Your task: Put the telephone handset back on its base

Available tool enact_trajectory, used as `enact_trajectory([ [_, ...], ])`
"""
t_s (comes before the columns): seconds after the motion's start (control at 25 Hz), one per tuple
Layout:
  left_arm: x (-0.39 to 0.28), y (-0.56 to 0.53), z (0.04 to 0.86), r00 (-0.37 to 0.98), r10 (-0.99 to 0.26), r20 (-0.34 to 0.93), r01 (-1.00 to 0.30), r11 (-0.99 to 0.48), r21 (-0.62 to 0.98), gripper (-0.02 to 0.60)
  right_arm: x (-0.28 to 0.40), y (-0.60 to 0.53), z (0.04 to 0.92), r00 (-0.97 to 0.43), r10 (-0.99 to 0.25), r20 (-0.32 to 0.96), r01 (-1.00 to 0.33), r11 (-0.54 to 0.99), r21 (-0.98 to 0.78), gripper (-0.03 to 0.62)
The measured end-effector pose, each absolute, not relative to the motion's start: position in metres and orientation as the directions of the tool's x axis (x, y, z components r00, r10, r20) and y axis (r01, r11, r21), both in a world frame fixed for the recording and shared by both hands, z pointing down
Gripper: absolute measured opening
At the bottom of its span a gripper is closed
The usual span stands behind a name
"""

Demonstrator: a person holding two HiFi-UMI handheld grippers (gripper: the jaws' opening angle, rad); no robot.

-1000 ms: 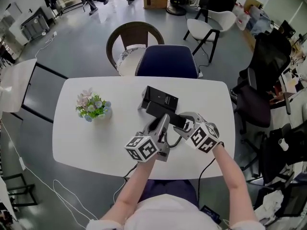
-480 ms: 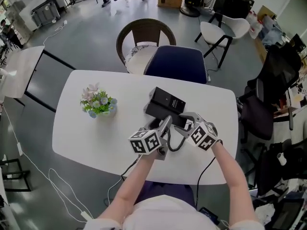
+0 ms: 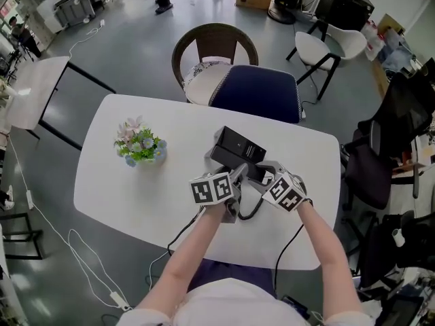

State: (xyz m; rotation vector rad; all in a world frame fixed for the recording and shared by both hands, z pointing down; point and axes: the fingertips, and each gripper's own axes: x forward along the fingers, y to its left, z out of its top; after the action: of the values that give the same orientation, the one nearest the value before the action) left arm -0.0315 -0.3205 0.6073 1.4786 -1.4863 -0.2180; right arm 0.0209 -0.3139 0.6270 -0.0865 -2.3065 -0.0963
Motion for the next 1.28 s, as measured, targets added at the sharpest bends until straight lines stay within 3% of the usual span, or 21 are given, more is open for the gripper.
enact_trajectory([
  [0.28, -0.036, -0.327, 0.623, 0.199, -0.809, 0.553, -0.579, 0.358, 0.733, 0.301, 0.018, -0.315, 0.639, -0.664, 0.05, 0.746, 0.086, 0.996, 0.01, 0.224],
  [0.52, -0.038, -0.328, 0.633, 0.171, -0.78, 0.602, -0.577, 0.416, 0.703, 0.314, 0.017, -0.32, 0.649, -0.647, 0.028, 0.762, 0.055, 0.998, 0.01, 0.224],
  [1.0, -0.037, -0.275, 0.609, 0.183, -0.832, 0.523, -0.573, 0.342, 0.745, 0.318, 0.013, -0.319, 0.66, -0.65, -0.021, 0.76, 0.039, 0.997, 0.061, 0.224],
  [1.28, -0.038, -0.234, 0.614, 0.171, -0.818, 0.55, -0.621, 0.344, 0.704, 0.318, 0.009, -0.322, 0.667, -0.639, -0.073, 0.766, 0.018, 0.994, 0.11, 0.222],
])
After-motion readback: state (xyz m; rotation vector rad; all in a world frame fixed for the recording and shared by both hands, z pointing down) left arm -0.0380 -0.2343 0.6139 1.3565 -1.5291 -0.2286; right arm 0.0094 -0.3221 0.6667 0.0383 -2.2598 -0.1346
